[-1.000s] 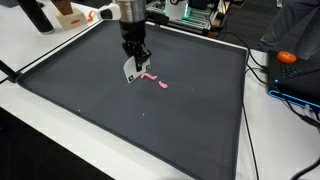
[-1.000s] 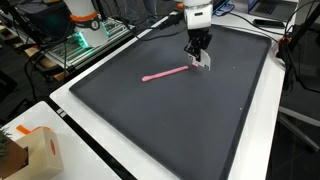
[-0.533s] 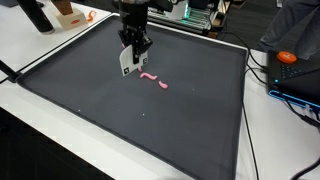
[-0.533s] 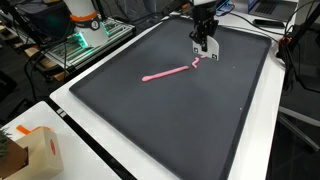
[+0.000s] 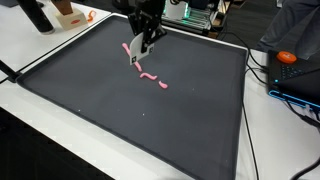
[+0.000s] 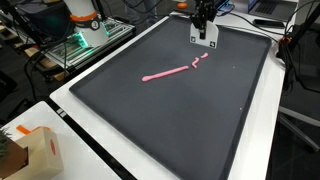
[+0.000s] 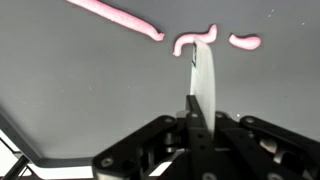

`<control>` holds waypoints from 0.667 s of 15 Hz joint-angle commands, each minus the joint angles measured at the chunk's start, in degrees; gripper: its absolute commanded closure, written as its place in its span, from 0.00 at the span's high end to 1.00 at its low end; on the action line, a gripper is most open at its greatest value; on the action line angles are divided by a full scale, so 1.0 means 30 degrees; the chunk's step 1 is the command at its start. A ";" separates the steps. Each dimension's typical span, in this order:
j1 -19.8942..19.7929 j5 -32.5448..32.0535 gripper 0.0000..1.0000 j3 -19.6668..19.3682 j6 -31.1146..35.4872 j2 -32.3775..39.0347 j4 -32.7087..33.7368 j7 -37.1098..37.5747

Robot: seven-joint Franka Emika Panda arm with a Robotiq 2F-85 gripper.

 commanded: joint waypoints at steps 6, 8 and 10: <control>-0.0387 -0.0228 0.04 0.0872 -0.0648 -0.0305 0.0106 0.0200; -0.0162 -0.0603 0.01 0.0942 -0.1384 -0.0423 0.0472 0.0422; 0.0134 -0.0817 0.01 0.1225 -0.2898 -0.0427 0.1318 0.0640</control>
